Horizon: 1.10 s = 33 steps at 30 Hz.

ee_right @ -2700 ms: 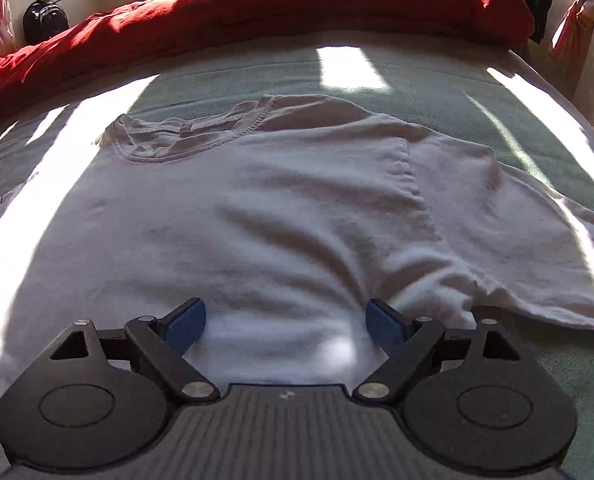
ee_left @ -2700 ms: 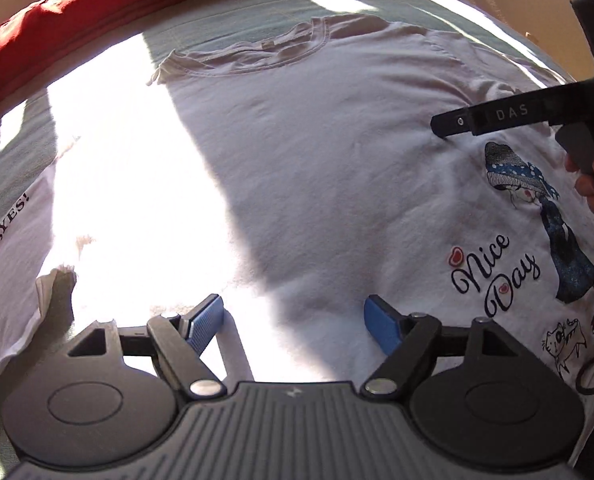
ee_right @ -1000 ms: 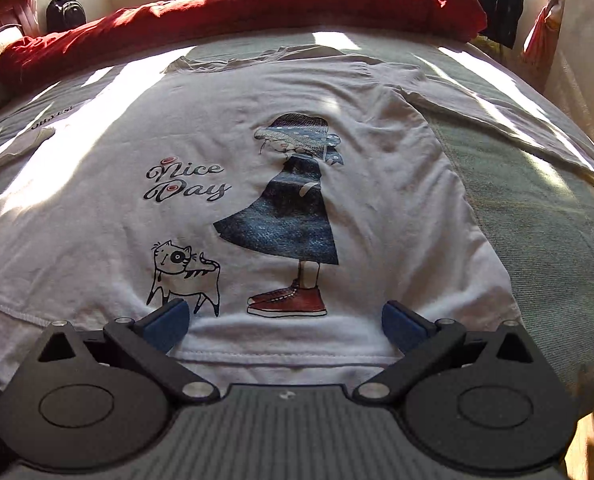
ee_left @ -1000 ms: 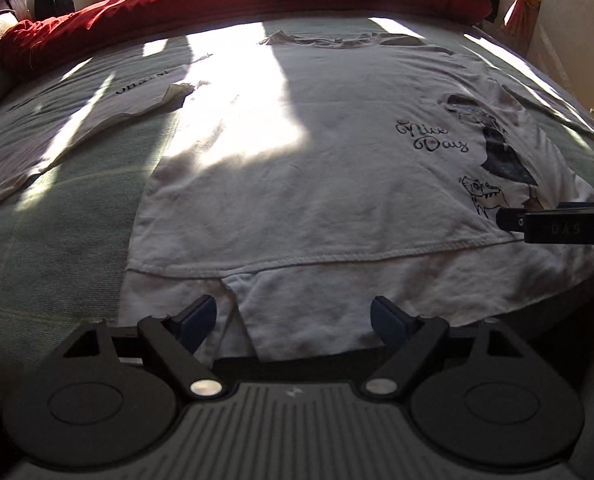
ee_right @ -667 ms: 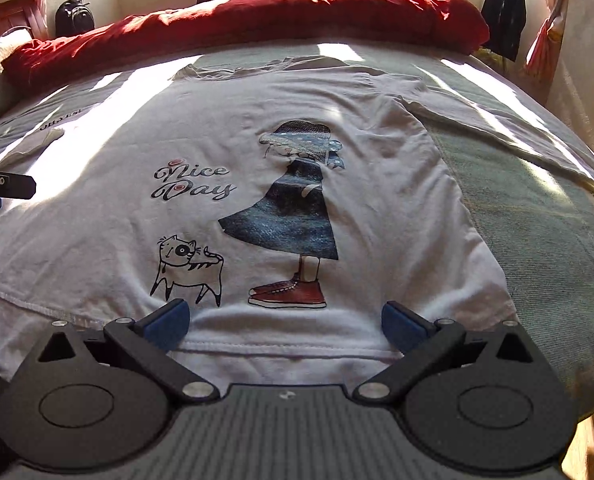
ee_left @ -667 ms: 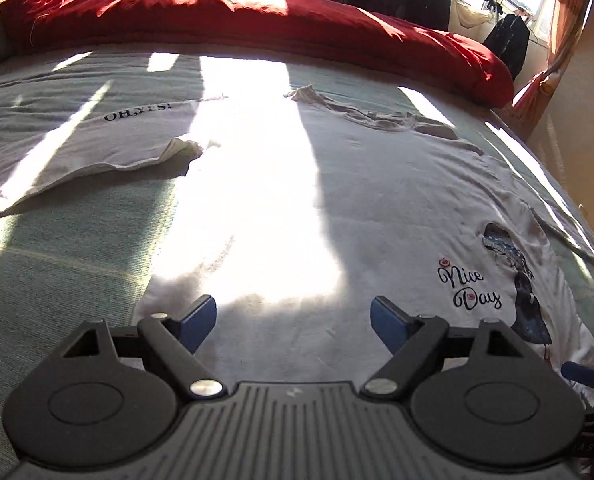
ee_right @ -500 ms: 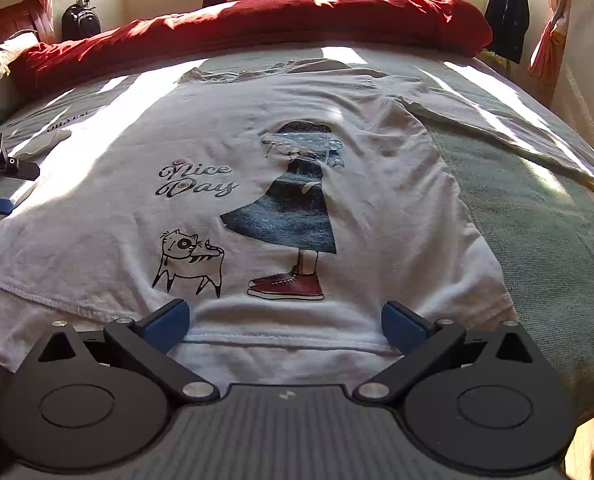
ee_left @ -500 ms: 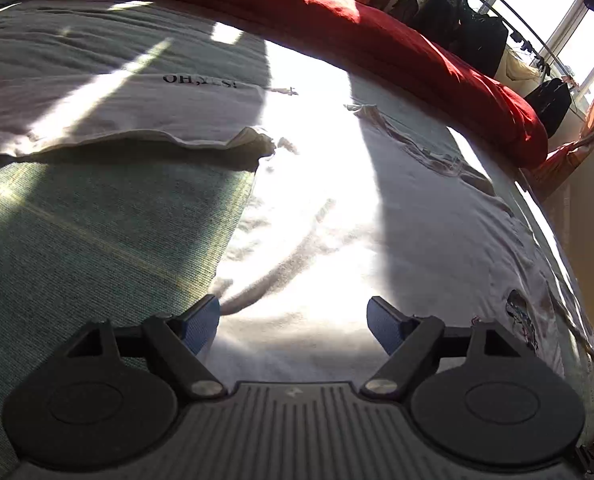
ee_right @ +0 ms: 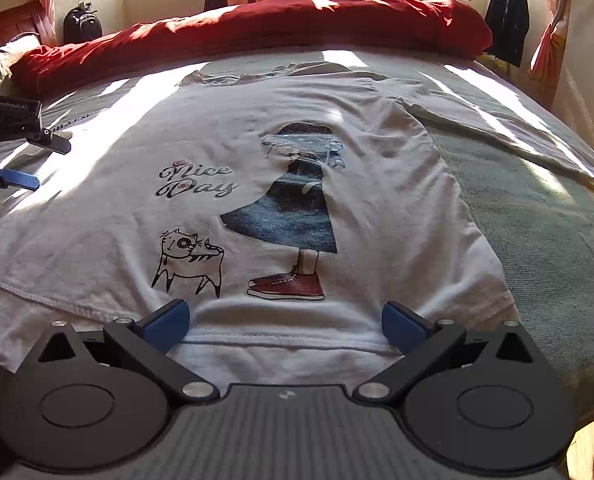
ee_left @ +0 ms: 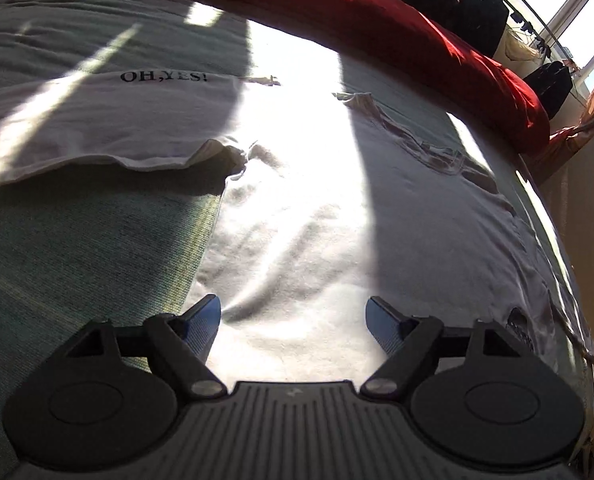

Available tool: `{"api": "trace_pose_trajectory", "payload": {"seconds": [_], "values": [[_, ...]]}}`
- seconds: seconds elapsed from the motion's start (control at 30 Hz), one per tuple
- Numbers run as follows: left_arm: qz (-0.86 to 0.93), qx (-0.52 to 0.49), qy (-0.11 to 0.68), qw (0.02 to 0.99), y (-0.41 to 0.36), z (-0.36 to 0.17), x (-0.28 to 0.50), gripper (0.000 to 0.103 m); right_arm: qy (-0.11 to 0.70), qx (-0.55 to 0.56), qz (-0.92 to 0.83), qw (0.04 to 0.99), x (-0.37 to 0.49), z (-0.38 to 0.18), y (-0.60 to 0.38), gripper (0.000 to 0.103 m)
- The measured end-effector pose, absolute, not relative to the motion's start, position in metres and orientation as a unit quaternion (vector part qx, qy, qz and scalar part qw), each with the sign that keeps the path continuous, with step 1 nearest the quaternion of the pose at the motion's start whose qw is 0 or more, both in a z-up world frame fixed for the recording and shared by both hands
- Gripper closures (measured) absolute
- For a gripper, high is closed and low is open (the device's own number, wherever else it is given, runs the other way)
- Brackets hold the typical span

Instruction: Fold clothes

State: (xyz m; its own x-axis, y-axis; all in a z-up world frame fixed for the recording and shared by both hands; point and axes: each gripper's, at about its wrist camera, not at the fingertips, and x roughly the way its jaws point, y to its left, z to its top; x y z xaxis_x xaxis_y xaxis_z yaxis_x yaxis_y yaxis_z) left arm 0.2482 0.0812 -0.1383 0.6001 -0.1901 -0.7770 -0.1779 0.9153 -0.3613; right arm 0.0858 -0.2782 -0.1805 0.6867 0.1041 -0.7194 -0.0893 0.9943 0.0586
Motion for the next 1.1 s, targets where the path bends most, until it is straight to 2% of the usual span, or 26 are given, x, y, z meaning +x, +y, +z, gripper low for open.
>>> {"api": "trace_pose_trajectory", "payload": {"seconds": [0.13, 0.27, 0.4, 0.53, 0.8, 1.1], "values": [[0.001, -0.22, 0.436, 0.873, 0.089, -0.12, 0.241, 0.024, 0.397, 0.005, 0.052, 0.916, 0.087, -0.179, -0.277, 0.0], [-0.057, -0.193, 0.423, 0.884, 0.063, -0.102, 0.216, 0.023, 0.394, -0.002, 0.036, 0.919, 0.088, -0.17, -0.272, 0.0], [-0.085, -0.149, 0.428, 0.887, 0.024, -0.109, 0.19, 0.022, 0.355, -0.018, 0.04, 0.934, 0.096, -0.163, -0.265, 0.0], [-0.078, -0.074, 0.419, 0.901, -0.01, -0.119, 0.161, 0.022, 0.35, -0.031, 0.038, 0.936, 0.115, -0.163, -0.264, 0.0], [-0.044, -0.046, 0.446, 0.893, -0.022, -0.135, 0.116, 0.022, 0.381, 0.048, -0.02, 0.923, 0.105, -0.179, -0.315, 0.0], [-0.061, -0.009, 0.417, 0.907, -0.052, -0.119, 0.105, 0.022, 0.377, 0.032, -0.029, 0.925, 0.091, -0.184, -0.309, 0.0]]}}
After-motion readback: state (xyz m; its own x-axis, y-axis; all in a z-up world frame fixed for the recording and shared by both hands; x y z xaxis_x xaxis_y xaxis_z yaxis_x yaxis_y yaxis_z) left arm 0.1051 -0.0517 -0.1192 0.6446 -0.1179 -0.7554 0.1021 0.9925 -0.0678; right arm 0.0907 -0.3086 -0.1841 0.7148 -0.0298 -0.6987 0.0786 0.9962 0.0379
